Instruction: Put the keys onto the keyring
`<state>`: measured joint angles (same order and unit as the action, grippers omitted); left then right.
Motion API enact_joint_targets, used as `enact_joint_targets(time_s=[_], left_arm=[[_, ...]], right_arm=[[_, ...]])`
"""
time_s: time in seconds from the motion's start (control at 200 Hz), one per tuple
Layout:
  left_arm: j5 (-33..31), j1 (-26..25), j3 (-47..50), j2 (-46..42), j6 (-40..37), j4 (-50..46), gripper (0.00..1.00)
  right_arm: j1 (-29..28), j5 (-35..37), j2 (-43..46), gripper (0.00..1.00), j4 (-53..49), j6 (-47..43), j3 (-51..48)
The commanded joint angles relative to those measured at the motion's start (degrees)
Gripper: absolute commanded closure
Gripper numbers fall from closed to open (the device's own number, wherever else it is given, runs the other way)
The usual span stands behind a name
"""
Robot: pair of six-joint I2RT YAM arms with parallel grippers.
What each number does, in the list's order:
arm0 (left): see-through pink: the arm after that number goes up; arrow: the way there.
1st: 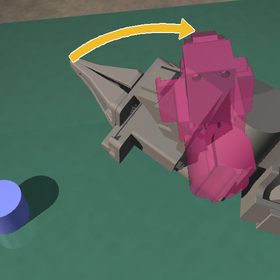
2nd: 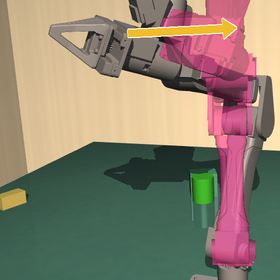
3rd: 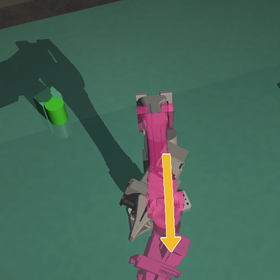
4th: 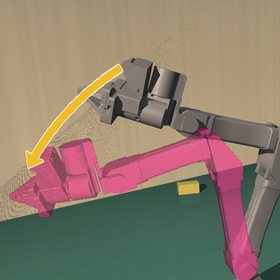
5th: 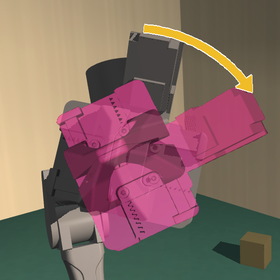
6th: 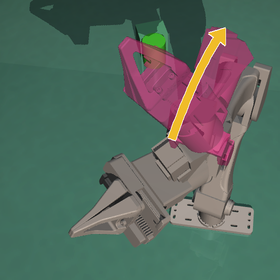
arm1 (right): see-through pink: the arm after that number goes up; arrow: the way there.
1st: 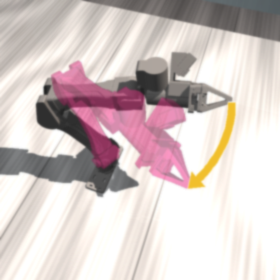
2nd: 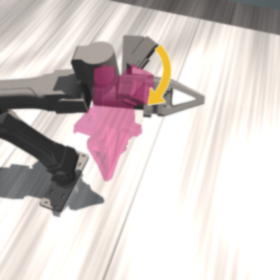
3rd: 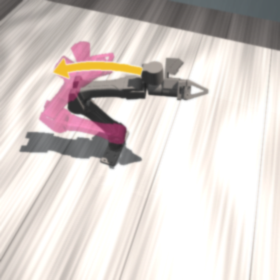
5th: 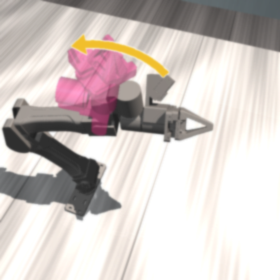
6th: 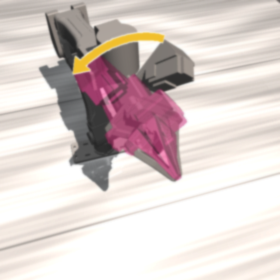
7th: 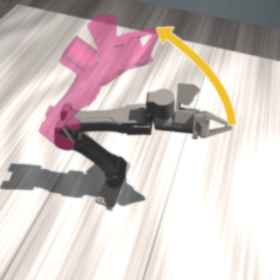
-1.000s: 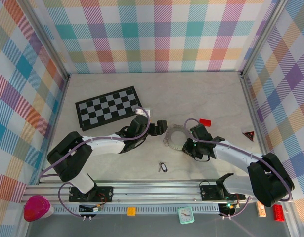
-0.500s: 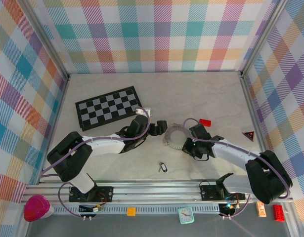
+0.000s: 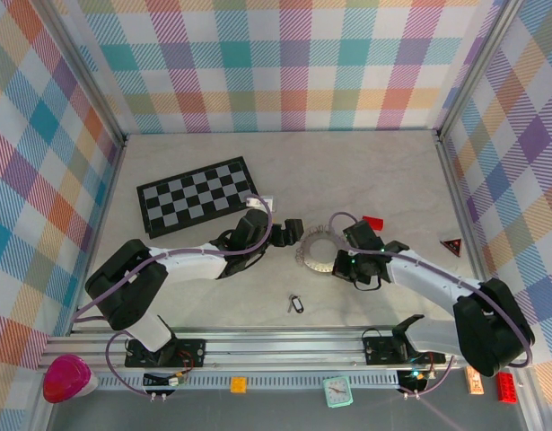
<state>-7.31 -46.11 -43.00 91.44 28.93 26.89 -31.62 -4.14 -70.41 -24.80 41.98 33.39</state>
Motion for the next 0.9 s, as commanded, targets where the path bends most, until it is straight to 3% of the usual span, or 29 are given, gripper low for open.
enact_joint_targets(time_s=[0.0, 0.395, 0.685, 0.895], left_arm=[[-1.28, -1.29, -1.49, -1.43, -0.93, -1.19, 0.09], [-2.41, -1.3, -1.65, -2.14, -2.69, -3.11, 0.09], [-3.52, -1.3, -0.88, -2.93, -3.41, -3.85, 0.09], [-3.75, -1.27, -0.72, -3.19, -3.26, -3.96, 0.09]], right_arm=[[-0.74, 0.49, 0.18, 1.0, -6.76, -7.31, 3.66], [-1.8, -0.26, -10.46, 1.0, -8.25, -14.54, 10.42], [-2.4, 0.44, -13.57, 0.85, -7.1, -14.84, 11.96], [-2.46, 1.31, -14.82, 0.82, -6.08, -13.92, 12.71]])
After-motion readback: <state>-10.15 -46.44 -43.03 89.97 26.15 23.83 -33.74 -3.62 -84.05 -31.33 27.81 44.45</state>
